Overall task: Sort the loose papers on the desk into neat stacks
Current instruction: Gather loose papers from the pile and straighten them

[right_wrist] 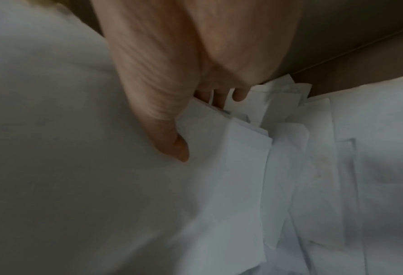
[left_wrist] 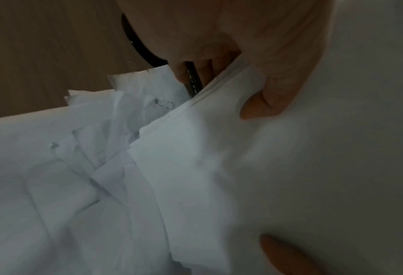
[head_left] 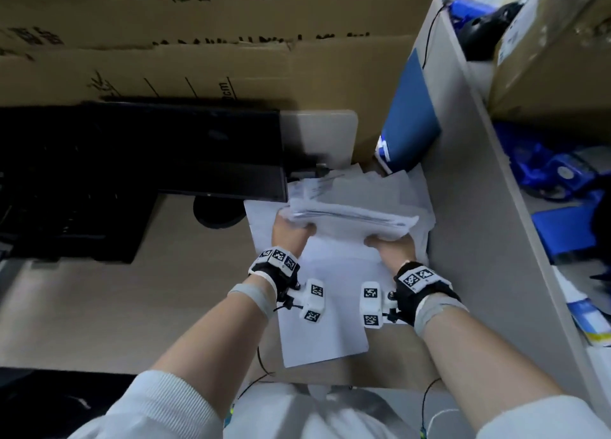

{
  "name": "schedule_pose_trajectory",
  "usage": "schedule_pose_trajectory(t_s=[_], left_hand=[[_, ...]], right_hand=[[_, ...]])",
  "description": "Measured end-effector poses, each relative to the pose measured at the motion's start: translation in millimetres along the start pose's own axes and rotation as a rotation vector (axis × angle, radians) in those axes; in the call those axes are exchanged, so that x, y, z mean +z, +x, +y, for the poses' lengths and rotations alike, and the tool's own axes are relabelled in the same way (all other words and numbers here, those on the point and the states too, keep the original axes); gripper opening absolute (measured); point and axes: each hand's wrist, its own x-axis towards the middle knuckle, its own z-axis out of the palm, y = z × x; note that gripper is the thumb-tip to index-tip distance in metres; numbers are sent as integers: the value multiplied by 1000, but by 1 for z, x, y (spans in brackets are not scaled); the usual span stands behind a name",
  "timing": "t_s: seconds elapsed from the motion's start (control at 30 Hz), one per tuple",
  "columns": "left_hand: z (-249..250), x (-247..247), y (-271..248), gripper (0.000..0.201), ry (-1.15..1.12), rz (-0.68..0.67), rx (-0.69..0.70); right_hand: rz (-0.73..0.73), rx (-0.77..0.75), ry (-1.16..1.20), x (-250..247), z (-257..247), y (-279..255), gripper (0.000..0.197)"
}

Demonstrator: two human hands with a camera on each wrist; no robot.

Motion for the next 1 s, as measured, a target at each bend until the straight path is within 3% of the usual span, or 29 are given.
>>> schedule_pose_trajectory(t_s=[0.07, 0.2, 0.33, 0.4, 0.47, 0.57, 0.77, 0.9, 0.93, 1.0], left_hand=[[-1, 2, 15, 16, -7, -36, 1], [-7, 9, 41, 87, -104, -55, -38], [33, 15, 31, 103, -302, -52, -47], [47, 20, 36, 98, -344, 23, -75], [60, 26, 44, 75, -333, 85, -81], [71, 32, 52, 58, -324, 131, -8], [64, 39, 59, 55, -328, 99, 14], [71, 39, 53, 89, -317, 114, -19], [74, 40, 52, 85, -314, 131, -19], [78, 41, 51, 58, -311, 176, -16]], right_hand=[[-2, 17, 11, 6, 2, 7, 43], [5, 94, 74, 14, -3, 16, 34], [32, 125, 90, 14, -8, 23, 24], [28, 118, 108, 11, -9, 27, 23], [24, 95, 106, 7, -10, 29, 21], [14, 91, 143, 4, -14, 29, 19], [-38, 69, 175, 3, -13, 30, 30], [-36, 79, 215, 0, -14, 28, 23], [-44, 78, 211, -1, -16, 27, 22], [-67, 72, 209, -4, -16, 24, 23]])
